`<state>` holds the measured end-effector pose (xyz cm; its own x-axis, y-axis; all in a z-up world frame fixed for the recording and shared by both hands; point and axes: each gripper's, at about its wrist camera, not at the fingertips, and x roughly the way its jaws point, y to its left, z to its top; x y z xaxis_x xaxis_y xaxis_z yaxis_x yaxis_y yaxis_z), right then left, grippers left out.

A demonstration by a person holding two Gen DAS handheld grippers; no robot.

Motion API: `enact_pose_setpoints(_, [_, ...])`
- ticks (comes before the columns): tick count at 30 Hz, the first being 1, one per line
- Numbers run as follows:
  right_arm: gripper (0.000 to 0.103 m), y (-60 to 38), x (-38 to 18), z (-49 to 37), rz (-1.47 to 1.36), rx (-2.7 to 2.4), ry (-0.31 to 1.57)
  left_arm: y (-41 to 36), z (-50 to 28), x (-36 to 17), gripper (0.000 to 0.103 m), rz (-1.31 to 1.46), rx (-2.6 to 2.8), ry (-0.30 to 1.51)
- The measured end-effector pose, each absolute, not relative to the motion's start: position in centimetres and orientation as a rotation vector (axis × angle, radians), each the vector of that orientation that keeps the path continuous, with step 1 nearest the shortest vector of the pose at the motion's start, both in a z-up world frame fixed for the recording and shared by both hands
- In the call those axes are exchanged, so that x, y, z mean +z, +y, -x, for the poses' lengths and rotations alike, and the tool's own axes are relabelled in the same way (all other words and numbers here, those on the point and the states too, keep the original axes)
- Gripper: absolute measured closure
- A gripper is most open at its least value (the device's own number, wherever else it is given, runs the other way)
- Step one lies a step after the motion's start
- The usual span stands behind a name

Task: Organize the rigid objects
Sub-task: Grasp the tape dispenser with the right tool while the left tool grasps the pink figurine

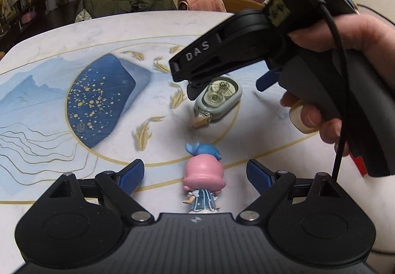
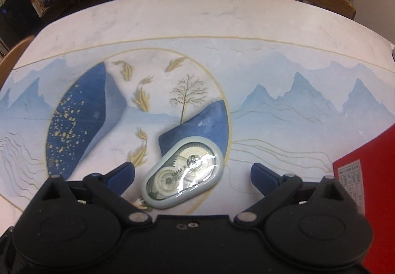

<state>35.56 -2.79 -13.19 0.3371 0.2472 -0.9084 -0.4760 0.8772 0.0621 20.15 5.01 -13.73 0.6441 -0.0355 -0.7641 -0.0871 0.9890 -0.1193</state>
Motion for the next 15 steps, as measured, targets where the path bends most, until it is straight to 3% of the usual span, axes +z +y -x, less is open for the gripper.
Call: enact_pose_setpoints(15, [0.009, -2.3, -14.3, -34.7, 0.320, 0.472, 1.146, 4.3, -20.5, -14.5, 0.013, 0.118, 0.011, 0.873])
